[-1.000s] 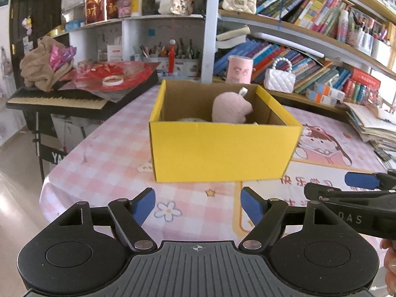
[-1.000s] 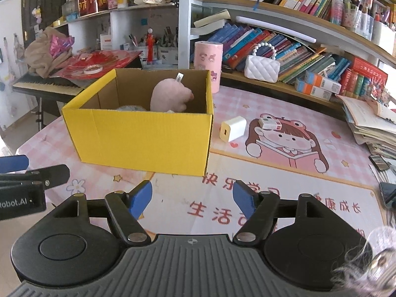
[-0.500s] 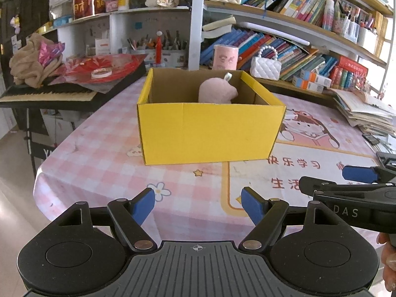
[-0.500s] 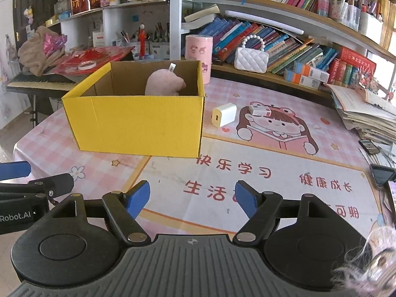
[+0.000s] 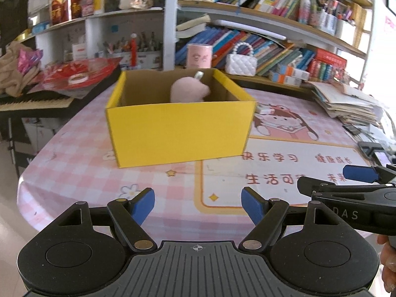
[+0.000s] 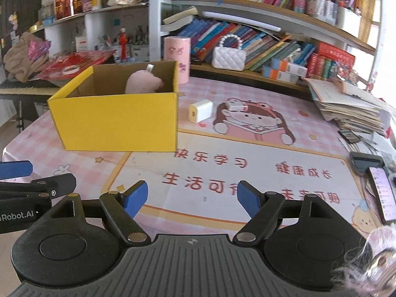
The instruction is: Organize objects
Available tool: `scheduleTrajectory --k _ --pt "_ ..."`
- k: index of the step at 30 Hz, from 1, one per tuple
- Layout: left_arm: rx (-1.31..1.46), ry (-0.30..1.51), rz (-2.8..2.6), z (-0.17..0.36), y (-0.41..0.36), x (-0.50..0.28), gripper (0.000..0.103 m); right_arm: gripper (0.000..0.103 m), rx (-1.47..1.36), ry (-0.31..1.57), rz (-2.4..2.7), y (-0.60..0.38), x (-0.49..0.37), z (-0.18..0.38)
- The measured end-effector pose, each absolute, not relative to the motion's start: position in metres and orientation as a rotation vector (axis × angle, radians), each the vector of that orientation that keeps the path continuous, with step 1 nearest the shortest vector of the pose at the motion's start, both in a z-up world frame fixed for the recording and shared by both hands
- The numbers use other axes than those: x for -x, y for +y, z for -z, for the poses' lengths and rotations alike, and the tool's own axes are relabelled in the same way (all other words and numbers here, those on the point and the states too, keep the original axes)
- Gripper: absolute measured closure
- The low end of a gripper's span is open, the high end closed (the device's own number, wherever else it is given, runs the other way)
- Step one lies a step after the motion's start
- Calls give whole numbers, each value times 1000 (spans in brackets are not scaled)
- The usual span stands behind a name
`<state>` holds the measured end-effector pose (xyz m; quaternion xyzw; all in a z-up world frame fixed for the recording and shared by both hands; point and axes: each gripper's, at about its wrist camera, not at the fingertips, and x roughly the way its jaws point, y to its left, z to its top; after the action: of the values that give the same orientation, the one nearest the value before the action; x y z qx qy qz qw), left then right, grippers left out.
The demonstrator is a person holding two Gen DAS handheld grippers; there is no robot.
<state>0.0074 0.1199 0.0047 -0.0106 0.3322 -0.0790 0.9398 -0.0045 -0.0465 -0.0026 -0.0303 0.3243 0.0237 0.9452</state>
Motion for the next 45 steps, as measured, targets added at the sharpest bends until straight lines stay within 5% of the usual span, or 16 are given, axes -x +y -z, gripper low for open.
scheduleTrajectory --k 45 --pt "-42 722 266 4 50 -43 23 17 17 721 72 -111 -13 16"
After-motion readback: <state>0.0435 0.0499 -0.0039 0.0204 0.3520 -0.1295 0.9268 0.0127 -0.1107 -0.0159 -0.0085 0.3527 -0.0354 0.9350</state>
